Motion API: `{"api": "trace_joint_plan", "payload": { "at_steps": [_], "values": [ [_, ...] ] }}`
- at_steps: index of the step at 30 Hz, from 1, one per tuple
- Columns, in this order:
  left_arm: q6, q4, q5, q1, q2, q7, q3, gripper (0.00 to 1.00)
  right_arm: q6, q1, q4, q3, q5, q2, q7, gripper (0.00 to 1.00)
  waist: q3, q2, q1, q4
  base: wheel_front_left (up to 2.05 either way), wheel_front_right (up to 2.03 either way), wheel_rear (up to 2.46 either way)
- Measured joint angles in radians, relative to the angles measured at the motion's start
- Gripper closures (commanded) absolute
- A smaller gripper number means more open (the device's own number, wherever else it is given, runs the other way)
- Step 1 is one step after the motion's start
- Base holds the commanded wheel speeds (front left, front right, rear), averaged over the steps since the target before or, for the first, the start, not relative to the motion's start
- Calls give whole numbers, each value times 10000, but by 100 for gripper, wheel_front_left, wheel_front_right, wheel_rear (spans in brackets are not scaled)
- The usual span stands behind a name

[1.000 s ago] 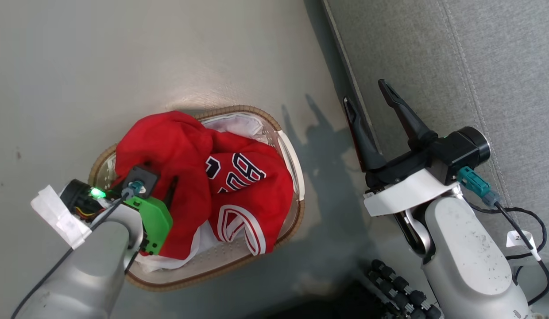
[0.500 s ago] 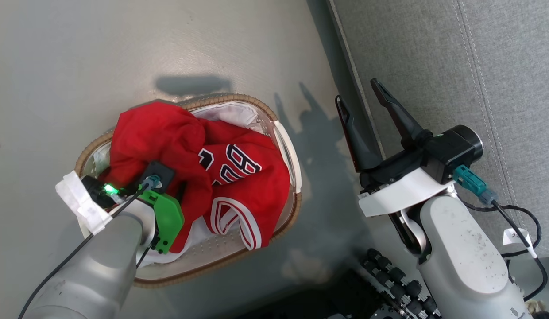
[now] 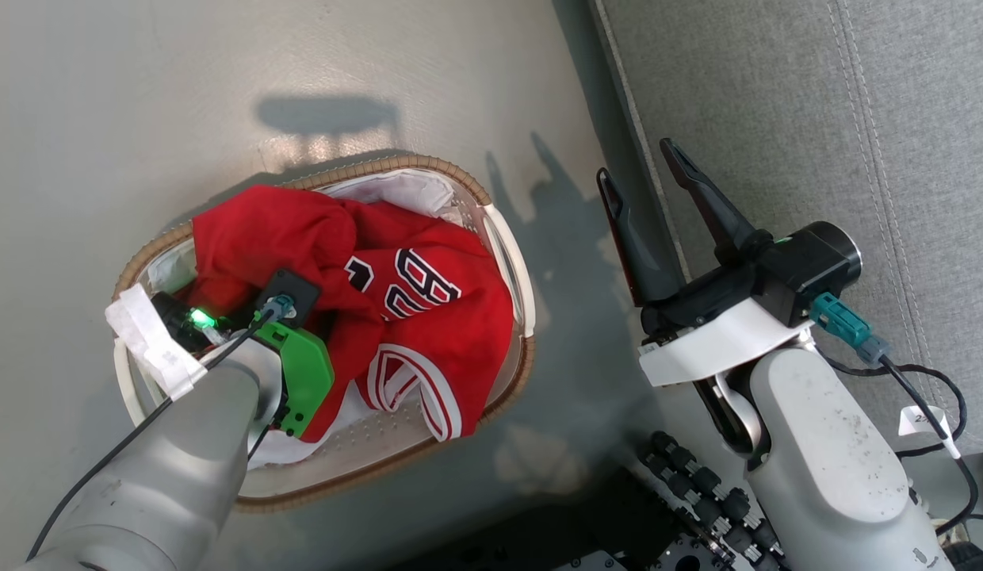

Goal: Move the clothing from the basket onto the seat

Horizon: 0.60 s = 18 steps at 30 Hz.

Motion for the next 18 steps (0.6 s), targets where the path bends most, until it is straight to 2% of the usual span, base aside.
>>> {"api": "trace_joint_plan", "payload": {
  "at_steps": [1, 9, 18],
  "values": [
    [0, -10, -15, -15, -10, -29, -61, 100, 0, -2, 8, 0, 6, 0, 0, 0, 22, 0, 0, 2, 0, 0, 0],
    [0, -81, -474, 4, -65, -385, -359, 100, 0, -16, 192, -71, 29, 0, 0, 0, -165, 0, 0, 44, 0, 0, 0],
    [0, -257, -922, 621, -393, -740, -483, 100, 0, 218, 627, -318, 8, 10, -2, 0, -1106, 0, -1, 172, 0, 0, 0]
  ]
}}
